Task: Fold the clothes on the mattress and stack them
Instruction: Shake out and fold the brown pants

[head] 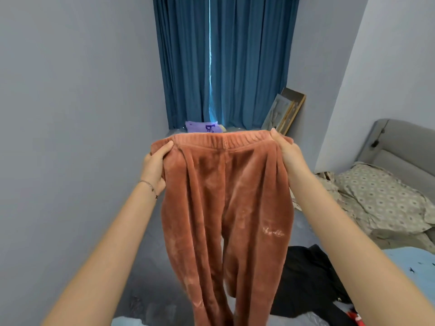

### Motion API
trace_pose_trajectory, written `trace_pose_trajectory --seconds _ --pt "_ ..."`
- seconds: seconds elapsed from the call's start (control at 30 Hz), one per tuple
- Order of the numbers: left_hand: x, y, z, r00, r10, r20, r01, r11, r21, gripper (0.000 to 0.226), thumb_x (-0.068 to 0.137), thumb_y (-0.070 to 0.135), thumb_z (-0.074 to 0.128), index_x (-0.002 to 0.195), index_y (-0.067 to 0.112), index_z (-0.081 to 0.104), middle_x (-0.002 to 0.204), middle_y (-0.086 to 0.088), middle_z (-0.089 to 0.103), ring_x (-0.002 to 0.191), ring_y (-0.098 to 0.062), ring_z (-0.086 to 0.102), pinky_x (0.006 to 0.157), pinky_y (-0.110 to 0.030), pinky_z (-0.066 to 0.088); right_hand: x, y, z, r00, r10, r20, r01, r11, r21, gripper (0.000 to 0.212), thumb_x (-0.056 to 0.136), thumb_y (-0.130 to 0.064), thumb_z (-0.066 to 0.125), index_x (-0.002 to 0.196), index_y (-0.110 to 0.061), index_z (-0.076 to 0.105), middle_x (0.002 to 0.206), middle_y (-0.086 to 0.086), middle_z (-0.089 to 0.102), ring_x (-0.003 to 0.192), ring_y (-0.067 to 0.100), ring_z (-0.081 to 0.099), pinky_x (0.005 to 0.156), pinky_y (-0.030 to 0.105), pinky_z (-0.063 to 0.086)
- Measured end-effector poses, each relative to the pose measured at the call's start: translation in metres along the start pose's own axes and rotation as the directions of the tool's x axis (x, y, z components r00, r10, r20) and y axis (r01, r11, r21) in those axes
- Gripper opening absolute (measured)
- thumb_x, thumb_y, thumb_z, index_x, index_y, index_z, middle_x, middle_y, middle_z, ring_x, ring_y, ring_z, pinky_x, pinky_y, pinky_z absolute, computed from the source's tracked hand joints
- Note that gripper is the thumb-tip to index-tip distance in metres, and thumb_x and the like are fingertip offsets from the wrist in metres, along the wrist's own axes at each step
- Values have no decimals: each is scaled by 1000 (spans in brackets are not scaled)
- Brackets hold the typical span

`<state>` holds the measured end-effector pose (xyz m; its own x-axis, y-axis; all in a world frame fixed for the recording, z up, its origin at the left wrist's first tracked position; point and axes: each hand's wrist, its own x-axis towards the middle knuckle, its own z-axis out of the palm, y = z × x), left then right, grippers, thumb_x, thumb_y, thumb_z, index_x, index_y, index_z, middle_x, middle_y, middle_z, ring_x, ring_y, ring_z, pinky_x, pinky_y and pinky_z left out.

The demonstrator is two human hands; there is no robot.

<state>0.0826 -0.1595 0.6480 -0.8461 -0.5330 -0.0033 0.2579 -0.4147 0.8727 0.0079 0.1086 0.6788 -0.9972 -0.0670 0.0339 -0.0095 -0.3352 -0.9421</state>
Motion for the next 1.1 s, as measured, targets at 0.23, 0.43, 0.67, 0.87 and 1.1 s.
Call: trace_pose_trajectory --seconds 0.23,0.43,0.67,0.87,1.1 --pt "-4 -58 -12 978 -82 -189 90 995 32 44 86 14 70 126 1 57 120 -18 65 109 -27 65 96 -40 52 -9 77 11 969 246 -11 -242 960 141 29 94 -21 65 117 -3 62 92 9 70 74 18 68 74 32 59" --pt "-27 -98 0 994 104 17 -106 970 219 12 87 16 71 90 17 59 94 -4 66 89 -15 63 90 -38 52 -40 114 50 932 321 165 -347 925 157 35 96 -10 58 127 5 60 122 22 65 113 30 64 100 38 50" --pt "-34 -98 -20 961 180 210 -244 909 338 10 88 13 69 87 16 59 86 2 64 83 -8 60 80 -27 51 -49 117 48 869 409 279 -454 883 120 53 99 -36 49 129 8 54 133 35 49 111 33 48 115 38 30" --pt "-47 -91 -28 868 -68 492 -159 901 404 34 102 17 42 125 2 61 131 -2 60 121 -7 55 101 -24 43 -38 118 36 824 468 319 -505 862 39 63 93 -51 53 129 1 60 125 21 63 118 35 60 102 41 48" --pt "-50 -112 -42 733 -260 629 -224 780 584 35 102 14 42 136 12 54 156 9 31 141 0 27 116 -22 22 -43 137 26 834 481 270 -443 876 -194 38 93 -22 63 125 -1 61 110 16 66 98 26 64 93 37 51"
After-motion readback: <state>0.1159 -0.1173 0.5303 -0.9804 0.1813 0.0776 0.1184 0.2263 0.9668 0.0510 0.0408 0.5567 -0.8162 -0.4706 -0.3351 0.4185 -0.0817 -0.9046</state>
